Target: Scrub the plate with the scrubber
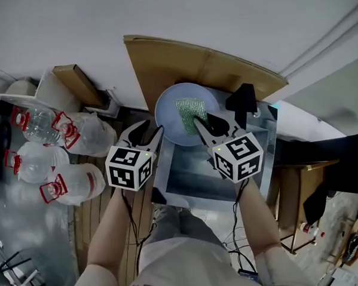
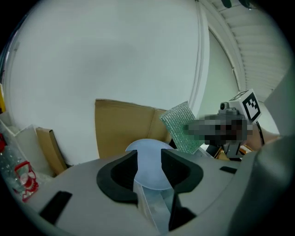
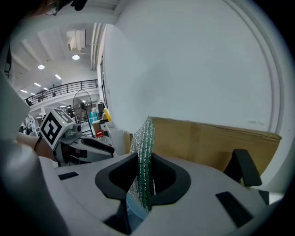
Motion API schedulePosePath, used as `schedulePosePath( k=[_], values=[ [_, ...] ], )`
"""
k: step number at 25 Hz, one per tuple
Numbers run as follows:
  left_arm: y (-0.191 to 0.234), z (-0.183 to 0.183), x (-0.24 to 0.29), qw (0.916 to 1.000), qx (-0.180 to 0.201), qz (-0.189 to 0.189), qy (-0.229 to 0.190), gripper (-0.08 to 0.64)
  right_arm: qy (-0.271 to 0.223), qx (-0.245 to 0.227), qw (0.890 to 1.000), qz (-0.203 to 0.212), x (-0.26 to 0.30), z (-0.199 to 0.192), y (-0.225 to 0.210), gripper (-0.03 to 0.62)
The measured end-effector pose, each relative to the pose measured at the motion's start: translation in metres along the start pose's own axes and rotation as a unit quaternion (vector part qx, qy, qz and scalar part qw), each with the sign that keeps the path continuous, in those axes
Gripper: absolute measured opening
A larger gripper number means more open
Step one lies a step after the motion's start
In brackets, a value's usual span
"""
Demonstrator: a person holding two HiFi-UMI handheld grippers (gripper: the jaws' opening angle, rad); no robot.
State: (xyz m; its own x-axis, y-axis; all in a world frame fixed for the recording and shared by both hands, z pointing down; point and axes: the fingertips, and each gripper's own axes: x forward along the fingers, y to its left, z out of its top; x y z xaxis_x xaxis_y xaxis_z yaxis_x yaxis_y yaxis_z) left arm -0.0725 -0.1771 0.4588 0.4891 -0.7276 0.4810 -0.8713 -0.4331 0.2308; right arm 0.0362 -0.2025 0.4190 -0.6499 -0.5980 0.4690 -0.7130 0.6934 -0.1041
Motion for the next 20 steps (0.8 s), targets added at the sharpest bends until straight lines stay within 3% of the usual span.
schedulePosePath(
  k=[10, 20],
  values=[
    [0.033, -0.065, 0.058, 0.9944, -0.086, -0.019, 0.059, 0.186, 0.080, 0.011, 0.996, 0.034, 0.070, -0.062, 0.002, 0.104],
    [0.041, -0.101, 0.094, 0.9800, -0.171, -0.047, 0.089, 0.180, 0.166, -0.018, 0.985, 0.042, 0.113, -0.113, 0.002, 0.106]
  ],
)
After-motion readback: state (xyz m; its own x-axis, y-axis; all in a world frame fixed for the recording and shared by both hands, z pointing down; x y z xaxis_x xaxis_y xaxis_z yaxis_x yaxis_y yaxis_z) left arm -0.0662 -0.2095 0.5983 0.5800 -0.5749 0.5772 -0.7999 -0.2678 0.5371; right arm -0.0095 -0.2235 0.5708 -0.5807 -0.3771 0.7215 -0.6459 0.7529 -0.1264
